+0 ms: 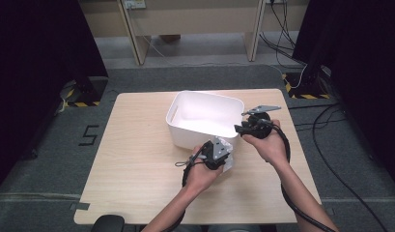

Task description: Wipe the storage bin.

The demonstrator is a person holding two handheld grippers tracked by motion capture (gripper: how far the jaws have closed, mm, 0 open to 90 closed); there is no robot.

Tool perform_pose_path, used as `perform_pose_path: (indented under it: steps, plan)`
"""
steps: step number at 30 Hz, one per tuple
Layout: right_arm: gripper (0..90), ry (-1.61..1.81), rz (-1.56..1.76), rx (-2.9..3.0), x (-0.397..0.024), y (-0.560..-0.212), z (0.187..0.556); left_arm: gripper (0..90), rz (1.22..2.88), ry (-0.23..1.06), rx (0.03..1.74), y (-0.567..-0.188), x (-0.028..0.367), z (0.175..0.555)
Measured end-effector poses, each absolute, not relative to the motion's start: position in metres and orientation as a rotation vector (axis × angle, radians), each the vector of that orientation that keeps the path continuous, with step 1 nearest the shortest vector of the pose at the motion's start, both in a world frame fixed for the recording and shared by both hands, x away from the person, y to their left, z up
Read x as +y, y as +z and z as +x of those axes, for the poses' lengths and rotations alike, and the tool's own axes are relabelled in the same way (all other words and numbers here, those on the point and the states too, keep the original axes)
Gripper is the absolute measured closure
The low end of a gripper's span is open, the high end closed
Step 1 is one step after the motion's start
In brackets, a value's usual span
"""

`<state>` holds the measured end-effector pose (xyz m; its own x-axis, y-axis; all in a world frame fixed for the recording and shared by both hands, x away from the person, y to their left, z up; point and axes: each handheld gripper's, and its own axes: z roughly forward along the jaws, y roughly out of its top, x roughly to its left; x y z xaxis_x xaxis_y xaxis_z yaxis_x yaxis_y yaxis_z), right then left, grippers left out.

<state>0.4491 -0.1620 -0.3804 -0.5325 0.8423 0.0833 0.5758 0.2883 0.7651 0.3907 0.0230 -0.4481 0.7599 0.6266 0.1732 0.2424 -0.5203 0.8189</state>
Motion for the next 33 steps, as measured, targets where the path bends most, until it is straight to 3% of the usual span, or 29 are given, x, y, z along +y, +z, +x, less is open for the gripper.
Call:
perform_pose_path:
  steps: [11,33]
  plan:
    - [63.9,1.106,1.286,2.224,-0.162,-0.380,0.449,78.4,2.101,0.631,0.617,-0.436,0.021,0.387]
    - [63.9,1.114,1.297,2.224,-0.162,-0.381,0.449,78.2,2.086,0.613,0.586,-0.429,0.007,0.388]
